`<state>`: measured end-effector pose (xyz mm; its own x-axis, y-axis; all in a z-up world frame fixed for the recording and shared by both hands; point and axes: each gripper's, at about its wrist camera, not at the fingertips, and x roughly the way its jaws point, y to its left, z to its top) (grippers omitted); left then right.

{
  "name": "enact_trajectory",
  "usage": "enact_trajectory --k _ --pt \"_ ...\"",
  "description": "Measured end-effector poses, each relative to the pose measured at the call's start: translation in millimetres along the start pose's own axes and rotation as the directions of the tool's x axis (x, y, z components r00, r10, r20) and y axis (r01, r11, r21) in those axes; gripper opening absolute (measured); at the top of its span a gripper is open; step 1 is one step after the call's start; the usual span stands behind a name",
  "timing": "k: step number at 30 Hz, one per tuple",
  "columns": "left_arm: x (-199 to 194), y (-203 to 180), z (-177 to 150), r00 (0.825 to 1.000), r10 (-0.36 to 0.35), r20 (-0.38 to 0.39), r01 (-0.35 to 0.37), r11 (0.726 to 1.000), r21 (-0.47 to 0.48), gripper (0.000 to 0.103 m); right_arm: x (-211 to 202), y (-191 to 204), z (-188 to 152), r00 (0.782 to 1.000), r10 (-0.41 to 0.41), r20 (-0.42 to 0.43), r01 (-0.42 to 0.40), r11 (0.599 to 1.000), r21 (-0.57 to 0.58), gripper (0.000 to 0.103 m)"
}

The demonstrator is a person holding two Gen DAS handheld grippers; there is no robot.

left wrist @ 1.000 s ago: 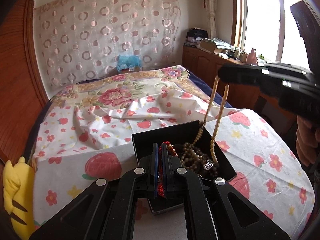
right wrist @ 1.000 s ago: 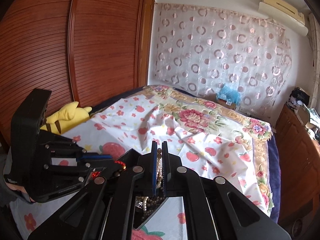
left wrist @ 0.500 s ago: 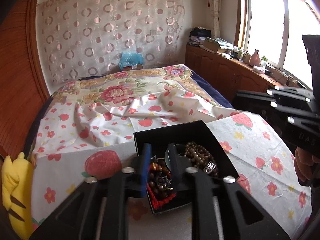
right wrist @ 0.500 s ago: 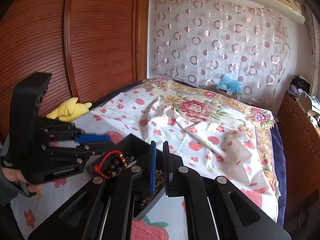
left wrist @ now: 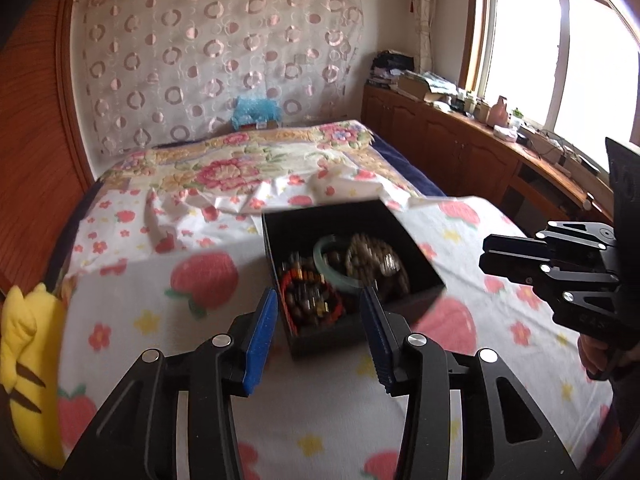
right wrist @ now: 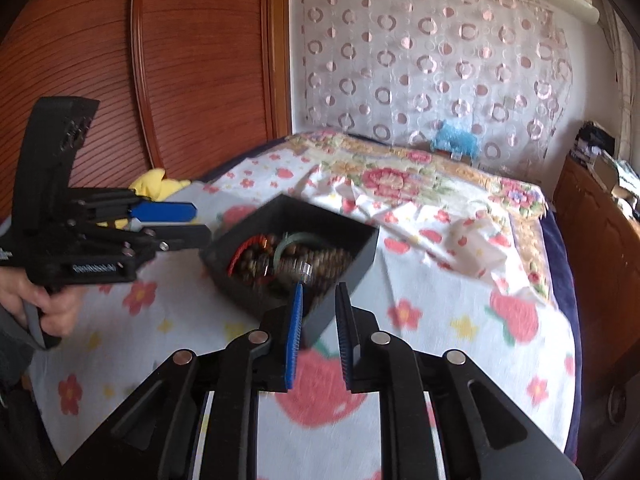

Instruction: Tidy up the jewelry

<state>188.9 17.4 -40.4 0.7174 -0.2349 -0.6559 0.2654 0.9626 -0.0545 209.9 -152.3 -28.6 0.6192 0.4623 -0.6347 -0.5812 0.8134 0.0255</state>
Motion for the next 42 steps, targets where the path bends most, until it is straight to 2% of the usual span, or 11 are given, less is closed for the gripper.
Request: enact_trajectory --k 8,11,19,27,29,30,42 --pt "-6 -3 -35 0.998 0.011 -0.066 -0.011 1.000 0.008 0.041 17 12 -38 0.995 0.028 -0.096 -0.026 1.000 0.015 0.019" --pt "-3 0 -45 0.996 0.007 -0.094 -0.007 1.000 -0.005 0.041 25 17 -44 0.993 0.039 -0.112 -0.037 0.999 0.020 0.026" --pt "-5 -3 -58 0.994 -0.005 -0.114 0.004 1.000 -0.004 0.041 44 34 -52 0.984 0.051 -0.172 -0.053 0.999 -0.008 0.027" --pt "-6 -11 -68 0.991 -0.011 -0.132 0.011 1.000 -0.001 0.041 54 44 -54 0.983 -0.001 -0.185 -0.012 0.998 -0.066 0.027" --pt "-7 -13 -72 0.990 -0.015 -0.138 0.015 1.000 0.000 0.041 53 46 -53 0.982 -0.009 -0.187 -0.006 0.997 -0.079 0.015" --pt "-8 -15 -74 0.990 -0.016 -0.141 0.017 1.000 0.001 0.041 51 47 -53 0.983 -0.023 -0.183 0.007 0.996 -0.089 0.015" --pt "-15 -43 -90 0.987 -0.053 -0.153 0.061 0.997 0.048 0.041 18 32 -62 0.989 -0.027 -0.146 0.025 1.000 -0.016 0.015"
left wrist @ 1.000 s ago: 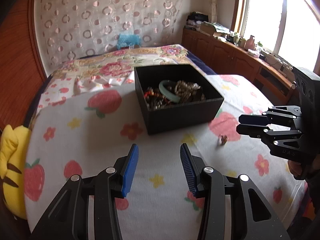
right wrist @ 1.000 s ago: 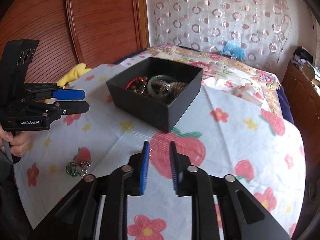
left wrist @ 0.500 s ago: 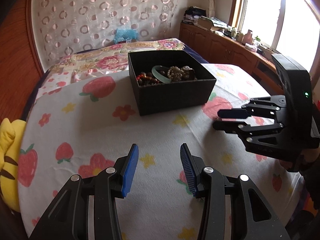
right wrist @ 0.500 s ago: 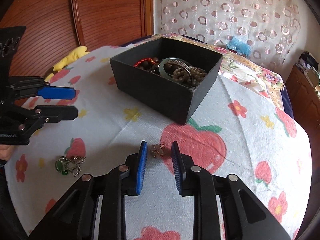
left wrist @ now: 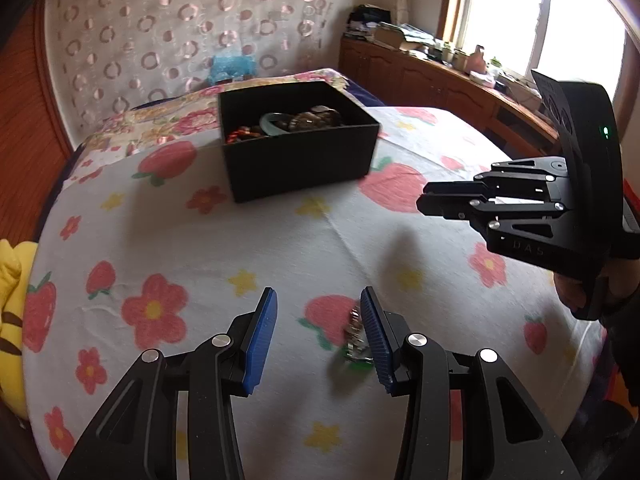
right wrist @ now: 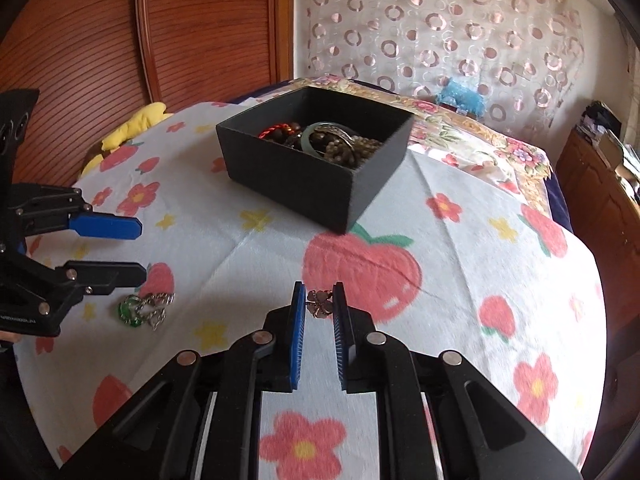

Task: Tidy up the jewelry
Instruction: 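Grasp the green pendant keychain with the left gripper while the right gripper grasps the silver clover charm, then lift the green pendant toward the box with the left gripper while the right gripper carries the clover charm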

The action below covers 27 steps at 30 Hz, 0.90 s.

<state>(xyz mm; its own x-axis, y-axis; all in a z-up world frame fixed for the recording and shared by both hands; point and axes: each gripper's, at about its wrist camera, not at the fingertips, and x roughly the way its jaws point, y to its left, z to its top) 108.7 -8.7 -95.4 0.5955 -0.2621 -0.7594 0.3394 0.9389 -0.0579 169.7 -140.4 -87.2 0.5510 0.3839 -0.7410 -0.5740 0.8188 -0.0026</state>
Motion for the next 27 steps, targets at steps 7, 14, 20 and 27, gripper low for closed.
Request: enact_trajectory --k 7,14,20,27 --pt "7 -15 -5 1.000 -0.010 -0.022 0.011 0.999 0.034 0.041 -11 -1 -10 1.000 0.004 0.014 -0.004 1.000 0.027 0.015" --pt "11 -24 -11 0.999 -0.004 -0.044 0.007 0.998 0.069 0.041 -13 3 -9 1.000 0.015 0.020 -0.015 1.000 0.018 0.015" --pt "10 -27 -16 0.999 0.010 -0.041 -0.006 0.996 0.083 0.035 -13 6 -9 1.000 0.018 0.020 -0.018 1.000 0.019 0.015" --pt "8 -18 -14 0.999 0.012 -0.040 -0.011 0.999 0.036 0.016 -10 7 -9 1.000 0.021 0.016 -0.021 0.999 0.024 0.015"
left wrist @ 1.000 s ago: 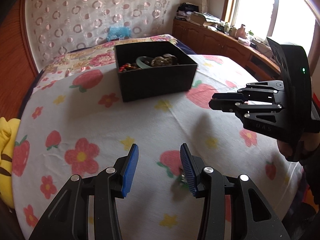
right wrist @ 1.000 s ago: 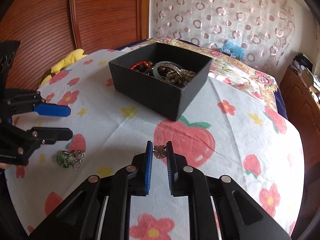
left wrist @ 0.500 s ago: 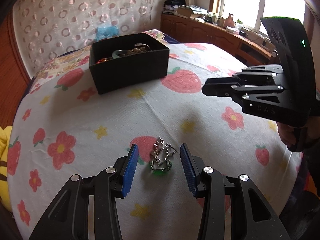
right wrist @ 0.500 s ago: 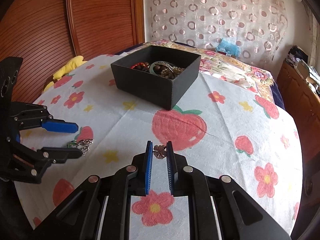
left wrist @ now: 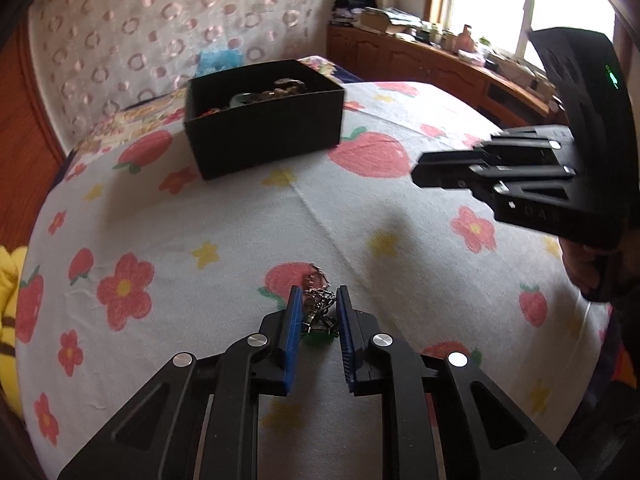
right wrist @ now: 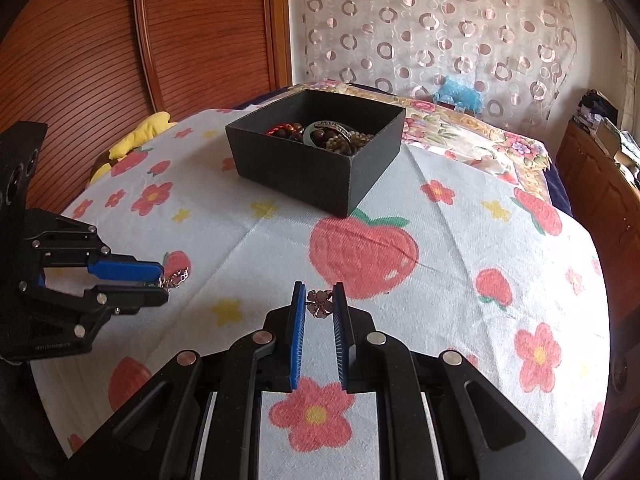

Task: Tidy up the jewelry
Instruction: 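Lift the green pendant toward the box with the left gripper while the right gripper carries the clover charm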

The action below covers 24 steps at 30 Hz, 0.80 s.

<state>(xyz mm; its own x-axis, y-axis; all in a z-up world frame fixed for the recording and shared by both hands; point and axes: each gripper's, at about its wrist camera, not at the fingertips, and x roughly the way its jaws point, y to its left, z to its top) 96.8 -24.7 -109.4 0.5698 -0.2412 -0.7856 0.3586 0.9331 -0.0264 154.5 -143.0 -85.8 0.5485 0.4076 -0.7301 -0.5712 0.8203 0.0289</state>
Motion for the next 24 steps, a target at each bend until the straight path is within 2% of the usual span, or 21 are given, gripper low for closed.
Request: enact_trajectory --k 17,19,24 --pt "-17 28 26 0.996 0.039 0.080 -0.033 0.997 -0.072 0.015 3 5 14 0.999 0.035 0.020 -0.035 0.999 -0.019 0.015" --pt "-18 32 34 0.995 0.045 0.091 -0.038 0.996 -0.076 0.006 3 4 20 0.999 0.036 0.030 -0.035 0.999 -0.025 0.015" --pt "-22 42 52 0.990 0.064 0.125 -0.053 0.995 -0.084 0.005 1 1 37 0.998 0.039 0.057 -0.037 0.999 -0.037 0.015"
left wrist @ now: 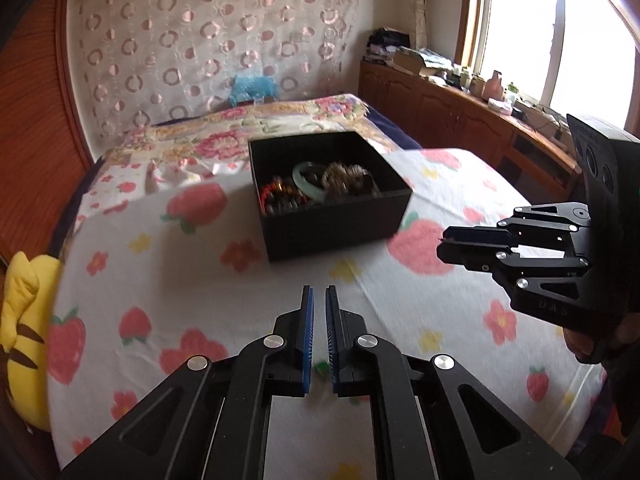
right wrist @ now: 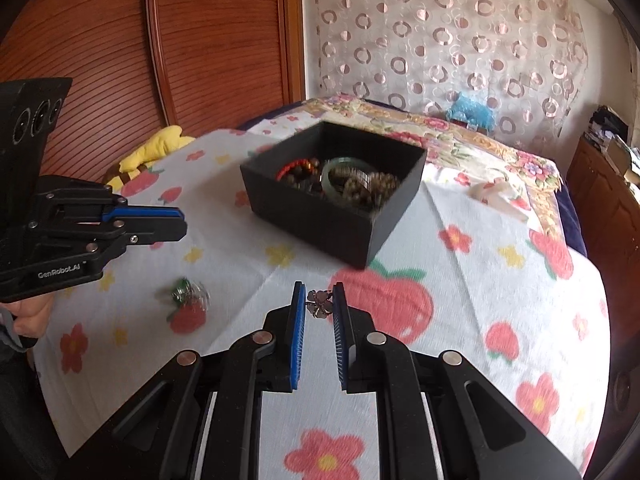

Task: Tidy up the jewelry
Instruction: 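Lift the green pendant toward the box with the left gripper while the right gripper carries the clover charm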

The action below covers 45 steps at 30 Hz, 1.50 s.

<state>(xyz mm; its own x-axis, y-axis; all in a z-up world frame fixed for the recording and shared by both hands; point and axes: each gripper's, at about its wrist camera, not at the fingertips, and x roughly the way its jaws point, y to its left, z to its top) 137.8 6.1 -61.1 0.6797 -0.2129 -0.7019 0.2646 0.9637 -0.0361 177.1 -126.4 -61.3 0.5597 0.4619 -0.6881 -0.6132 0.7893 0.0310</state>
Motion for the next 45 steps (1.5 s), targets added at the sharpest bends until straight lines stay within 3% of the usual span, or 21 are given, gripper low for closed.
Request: enact_trajectory --k 5,11,14,28,32,36,38,39,45 --pt "0 8 0 1.000 -0.003 -0.008 0.002 1.000 -0.015 0.005 2 -3 5 1.000 0.005 -0.001 -0.005 1.000 0.002 0.015" --pt "9 4 -27 0.994 -0.022 -0.106 0.023 1.000 0.004 0.005 11 -5 -4 1.000 0.011 -0.026 -0.010 1.000 0.013 0.015" --pt "15 2 -34 0.991 -0.033 -0.127 0.031 0.999 -0.014 0.012 14 -6 -6 0.999 0.012 -0.031 -0.012 1.000 0.018 0.015" --pt "9 -10 -33 0.992 -0.074 -0.099 0.073 0.997 -0.019 0.025 12 -8 -17 0.999 0.002 -0.032 -0.001 1.000 0.023 0.015" --pt "20 -17 -39 0.989 -0.073 -0.132 0.073 0.997 -0.005 0.025 11 -9 -17 1.000 0.001 -0.031 0.000 1.000 0.024 0.015" --pt "23 -23 -42 0.992 -0.041 -0.118 0.045 0.998 0.036 0.025 9 -9 -19 0.999 -0.001 -0.033 0.002 1.000 0.025 0.015" --pt "23 -24 -42 0.993 -0.040 -0.113 0.045 0.998 0.046 0.023 9 -10 -18 0.999 -0.001 -0.032 0.002 1.000 0.026 0.015" --pt "21 -25 -41 0.994 -0.046 -0.101 0.051 0.997 0.054 0.015 9 -10 -19 0.999 -0.001 -0.032 0.001 1.000 0.026 0.015" --pt "20 -18 -36 0.995 -0.031 -0.092 0.035 0.999 0.040 0.015 8 -12 -19 1.000 0.001 -0.029 0.000 1.000 0.025 0.015"
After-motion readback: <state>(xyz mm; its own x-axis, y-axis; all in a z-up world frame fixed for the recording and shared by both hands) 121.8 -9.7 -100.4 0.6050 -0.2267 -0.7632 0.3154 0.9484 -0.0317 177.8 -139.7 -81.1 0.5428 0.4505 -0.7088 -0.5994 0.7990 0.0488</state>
